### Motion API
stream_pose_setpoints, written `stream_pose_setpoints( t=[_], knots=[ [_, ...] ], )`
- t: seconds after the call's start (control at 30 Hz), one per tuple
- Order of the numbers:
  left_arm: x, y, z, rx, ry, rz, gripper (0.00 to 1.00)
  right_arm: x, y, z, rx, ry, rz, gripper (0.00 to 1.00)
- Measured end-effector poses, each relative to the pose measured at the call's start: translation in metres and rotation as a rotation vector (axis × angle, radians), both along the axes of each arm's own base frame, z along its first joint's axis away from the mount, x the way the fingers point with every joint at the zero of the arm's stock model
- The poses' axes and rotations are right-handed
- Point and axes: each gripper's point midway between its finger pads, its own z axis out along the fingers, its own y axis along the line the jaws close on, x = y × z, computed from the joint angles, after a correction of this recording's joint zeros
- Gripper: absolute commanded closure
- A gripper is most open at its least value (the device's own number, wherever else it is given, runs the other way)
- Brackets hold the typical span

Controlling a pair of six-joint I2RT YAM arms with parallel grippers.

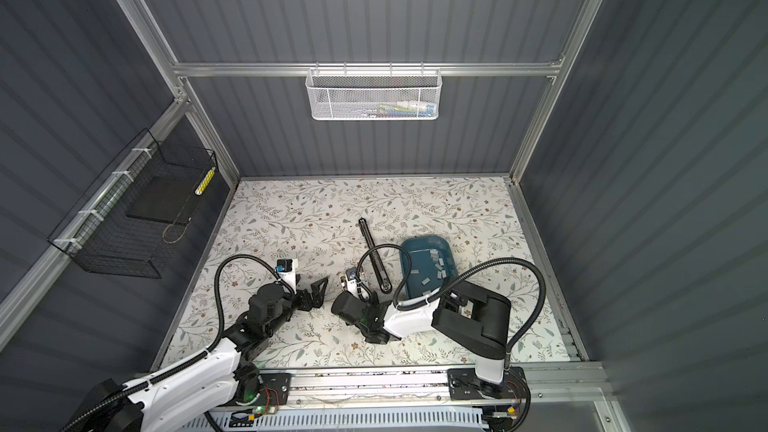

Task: Load the staples into the stapler
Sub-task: 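Press the cream stapler's lid down shut with the right gripper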

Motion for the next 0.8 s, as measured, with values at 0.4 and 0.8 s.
stream_pose_setpoints(
  t=[0.4, 0.8],
  knots=[
    [0.0, 0.0, -0.001, 0.002, 0.003, 0.0, 0.0, -0.01, -0.016, 0.016, 0.051, -0.033, 0.055, 0.48],
    [-0.001, -0.001, -0.003, 0.004, 0.011, -0.007, 0.01, -0.026, 0.001, -0.013, 0.056, 0.005, 0.178, 0.45]
  ],
)
